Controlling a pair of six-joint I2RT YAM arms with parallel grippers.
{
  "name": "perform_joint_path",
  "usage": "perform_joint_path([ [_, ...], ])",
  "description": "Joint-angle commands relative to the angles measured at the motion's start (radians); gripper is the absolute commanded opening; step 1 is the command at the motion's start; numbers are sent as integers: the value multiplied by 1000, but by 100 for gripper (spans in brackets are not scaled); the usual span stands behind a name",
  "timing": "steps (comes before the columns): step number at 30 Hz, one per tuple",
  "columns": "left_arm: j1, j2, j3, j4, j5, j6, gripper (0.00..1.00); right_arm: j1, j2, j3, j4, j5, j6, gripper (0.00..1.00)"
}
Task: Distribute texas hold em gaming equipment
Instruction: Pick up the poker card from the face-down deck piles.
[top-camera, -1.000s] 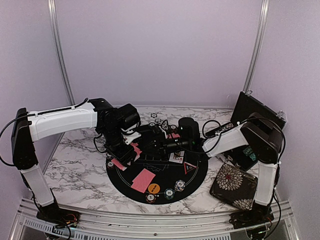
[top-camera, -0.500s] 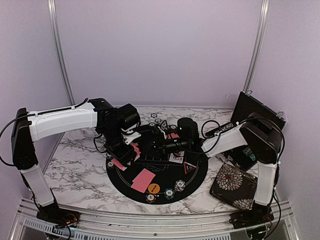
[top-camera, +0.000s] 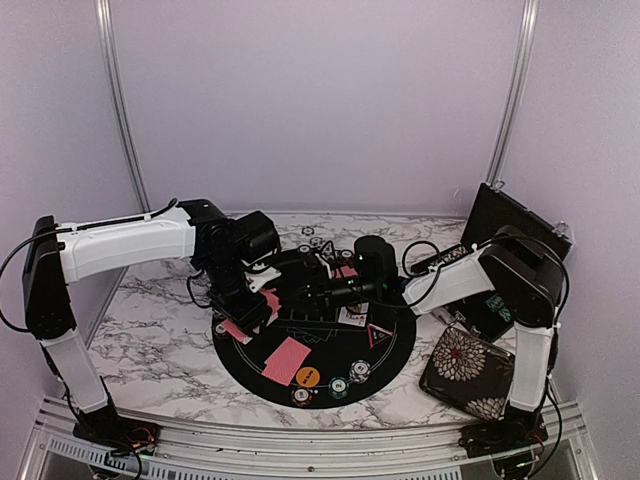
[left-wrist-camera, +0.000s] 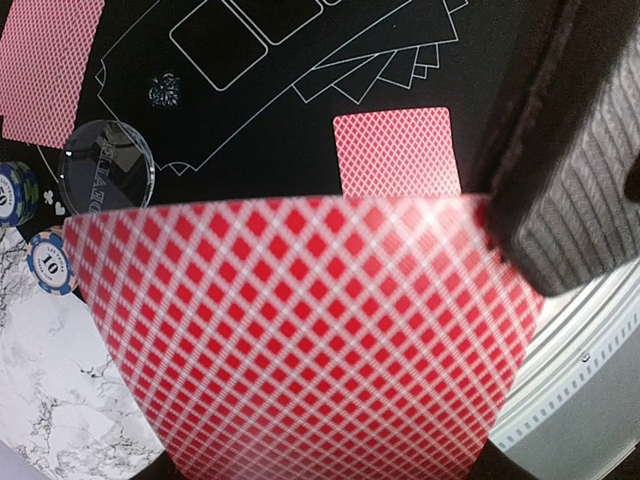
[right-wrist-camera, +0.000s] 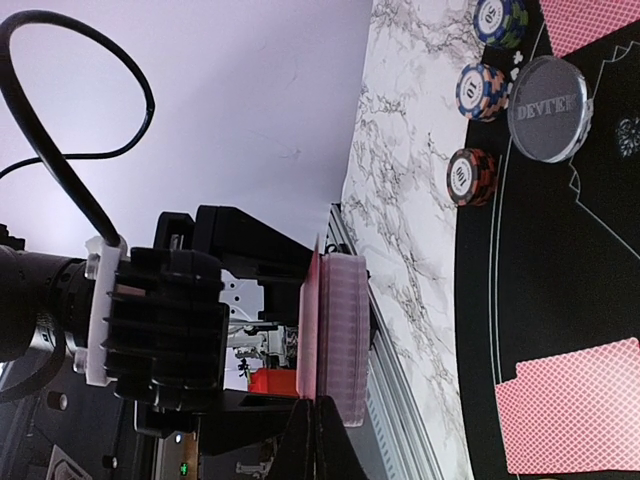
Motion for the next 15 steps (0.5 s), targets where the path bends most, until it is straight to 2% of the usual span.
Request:
perform_joint_path([
  [1, -5, -10, -7, -10, 2, 2, 44, -8, -5, 4, 29, -3, 8, 0],
  [10, -6, -7, -8, -10, -2, 0, 44, -44, -36, -43, 67, -1, 13, 0],
  [15, -6, -11, -17, -8, -3, -4, 44, -71, -79, -66, 29, 5, -39, 0],
])
